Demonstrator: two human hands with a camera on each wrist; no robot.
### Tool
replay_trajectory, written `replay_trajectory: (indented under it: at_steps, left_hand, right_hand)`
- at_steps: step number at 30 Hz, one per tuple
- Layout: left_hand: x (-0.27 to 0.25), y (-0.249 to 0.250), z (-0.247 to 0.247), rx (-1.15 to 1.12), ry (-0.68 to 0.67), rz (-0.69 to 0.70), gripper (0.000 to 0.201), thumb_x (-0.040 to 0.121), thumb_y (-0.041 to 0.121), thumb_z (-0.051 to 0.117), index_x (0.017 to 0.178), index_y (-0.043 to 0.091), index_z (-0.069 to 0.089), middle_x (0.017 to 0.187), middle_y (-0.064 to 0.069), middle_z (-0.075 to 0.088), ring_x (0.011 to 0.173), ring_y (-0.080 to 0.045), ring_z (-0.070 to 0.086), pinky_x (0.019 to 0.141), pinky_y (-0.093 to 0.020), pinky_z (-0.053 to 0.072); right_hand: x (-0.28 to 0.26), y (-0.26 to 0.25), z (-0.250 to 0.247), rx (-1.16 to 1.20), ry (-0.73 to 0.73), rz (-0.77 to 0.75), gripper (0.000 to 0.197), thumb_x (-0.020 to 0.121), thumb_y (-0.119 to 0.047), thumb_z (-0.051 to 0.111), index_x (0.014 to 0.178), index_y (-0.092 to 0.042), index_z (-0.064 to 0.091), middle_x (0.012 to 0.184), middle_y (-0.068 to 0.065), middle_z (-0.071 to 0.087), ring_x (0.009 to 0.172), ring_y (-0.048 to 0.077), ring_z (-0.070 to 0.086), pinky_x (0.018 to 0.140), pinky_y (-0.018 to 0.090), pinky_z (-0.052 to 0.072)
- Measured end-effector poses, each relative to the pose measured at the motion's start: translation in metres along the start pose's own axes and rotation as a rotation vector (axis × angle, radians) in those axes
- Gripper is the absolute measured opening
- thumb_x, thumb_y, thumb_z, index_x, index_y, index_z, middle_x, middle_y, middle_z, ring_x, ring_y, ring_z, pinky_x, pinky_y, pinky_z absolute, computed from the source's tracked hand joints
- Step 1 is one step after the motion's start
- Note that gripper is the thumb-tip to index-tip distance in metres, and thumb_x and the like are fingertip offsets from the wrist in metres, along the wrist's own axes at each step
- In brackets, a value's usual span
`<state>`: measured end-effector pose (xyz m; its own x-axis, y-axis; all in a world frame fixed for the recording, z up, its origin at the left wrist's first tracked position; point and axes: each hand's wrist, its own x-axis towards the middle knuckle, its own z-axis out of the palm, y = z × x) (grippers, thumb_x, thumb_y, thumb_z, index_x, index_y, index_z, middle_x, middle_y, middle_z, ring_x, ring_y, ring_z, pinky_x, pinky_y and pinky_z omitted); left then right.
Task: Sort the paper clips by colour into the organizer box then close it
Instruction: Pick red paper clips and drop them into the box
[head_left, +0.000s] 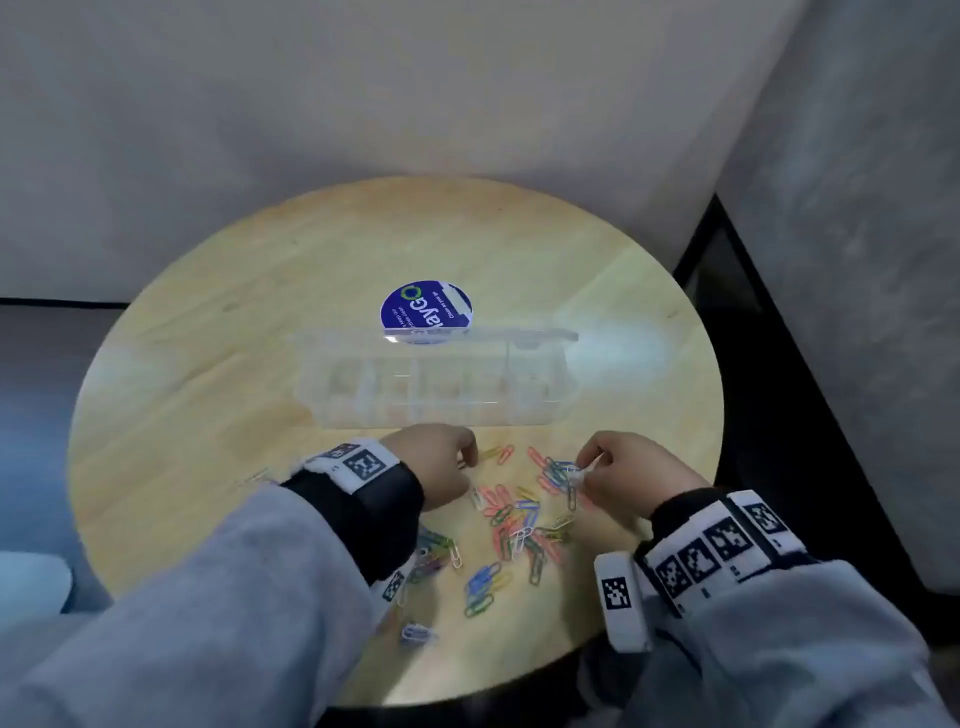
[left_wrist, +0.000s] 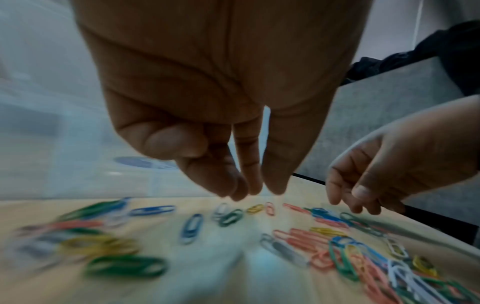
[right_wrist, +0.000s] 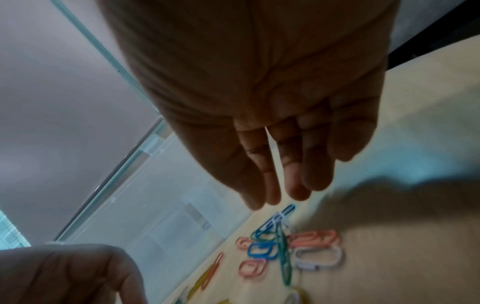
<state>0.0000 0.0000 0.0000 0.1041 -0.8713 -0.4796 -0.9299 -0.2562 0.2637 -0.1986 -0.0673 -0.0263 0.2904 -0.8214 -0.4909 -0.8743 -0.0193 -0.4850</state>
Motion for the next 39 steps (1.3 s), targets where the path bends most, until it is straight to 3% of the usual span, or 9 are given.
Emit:
replay_trajectory:
  at_steps: [5,10,15,19,23,29,31,34,39]
  left_hand:
    - [0.022,0.023,-0.002,0.138,-0.019,-0.012,0.037,0.089,0.011,0.049,0.124,0.022,0.052,0.122,-0.002,0.058,0.11,-0.022,0.056,0.071,-0.024,0.035]
    - [0.03,0.03,-0.003,0.247,-0.038,-0.041,0.034,0.088,0.008,0.047,0.121,0.016,0.054,0.12,-0.006,0.06,0.107,-0.025,0.058,0.073,-0.028,0.039]
    - [0.025,0.027,-0.002,0.254,-0.093,0.022,0.022,0.082,0.013,0.059,0.102,0.021,0.057,0.095,0.001,0.056,0.083,-0.018,0.049,0.061,-0.026,0.035]
    - [0.023,0.026,0.001,0.261,-0.123,0.143,0.029,0.079,0.018,0.065,0.106,0.026,0.058,0.079,0.007,0.049,0.081,-0.016,0.048,0.063,-0.026,0.034]
    - [0.025,0.029,0.007,0.288,-0.14,0.201,0.026,0.081,0.019,0.065,0.105,0.027,0.06,0.075,0.006,0.047,0.08,-0.017,0.048,0.064,-0.027,0.035]
    - [0.03,0.032,0.01,0.332,-0.165,0.202,0.01,0.082,0.023,0.066,0.088,0.028,0.058,0.088,0.005,0.054,0.081,-0.017,0.049,0.067,-0.027,0.036]
    - [0.029,0.032,0.01,0.347,-0.15,0.2,0.013,0.084,0.029,0.065,0.095,0.023,0.062,0.088,0.005,0.052,0.082,-0.017,0.047,0.068,-0.027,0.034]
    - [0.026,0.03,0.013,0.397,-0.136,0.165,0.023,0.086,0.033,0.062,0.103,0.018,0.062,0.088,0.004,0.05,0.083,-0.017,0.046,0.069,-0.026,0.032]
    - [0.02,0.029,0.012,0.372,-0.118,0.141,0.012,0.086,0.023,0.058,0.096,0.018,0.061,0.089,0.001,0.052,0.082,-0.018,0.047,0.067,-0.026,0.034]
  right_hand:
    - [0.004,0.007,-0.001,0.002,0.005,-0.015,0.014,0.078,-0.011,0.052,0.075,-0.025,0.055,0.076,-0.002,0.062,0.068,0.016,0.058,0.061,0.026,0.044]
    - [0.006,-0.009,-0.005,0.06,-0.07,-0.17,0.013,0.082,-0.012,0.059,0.092,-0.02,0.061,0.077,-0.001,0.061,0.07,0.017,0.058,0.066,0.028,0.046]
    - [0.021,-0.026,0.002,-0.171,-0.016,-0.202,0.023,0.085,-0.023,0.06,0.107,-0.021,0.06,0.091,-0.004,0.052,0.081,0.015,0.05,0.069,0.026,0.038]
    - [0.026,-0.039,0.011,-0.237,-0.018,-0.19,0.019,0.086,-0.017,0.055,0.103,-0.011,0.061,0.094,0.005,0.062,0.083,0.021,0.056,0.069,0.027,0.041]
    - [0.03,-0.042,0.014,-0.337,-0.079,-0.179,0.023,0.089,-0.015,0.053,0.104,-0.003,0.066,0.107,0.014,0.068,0.099,0.028,0.063,0.076,0.031,0.046]
    - [0.026,-0.038,0.012,-0.306,-0.15,-0.156,0.011,0.077,-0.007,0.056,0.072,-0.01,0.065,0.076,0.011,0.065,0.081,0.029,0.068,0.063,0.027,0.047]
    - [0.018,-0.036,0.004,-0.229,-0.15,-0.157,0.011,0.078,-0.008,0.057,0.069,-0.011,0.064,0.07,0.009,0.061,0.064,0.024,0.061,0.055,0.023,0.044]
    - [0.008,-0.027,-0.017,-0.114,-0.091,-0.189,0.019,0.079,-0.014,0.065,0.063,-0.015,0.055,0.067,0.003,0.058,0.065,0.017,0.053,0.054,0.023,0.04]
    - [-0.005,-0.002,-0.045,0.255,-0.077,-0.158,0.013,0.084,-0.003,0.061,0.077,-0.012,0.056,0.065,0.004,0.057,0.058,0.015,0.055,0.059,0.023,0.049]
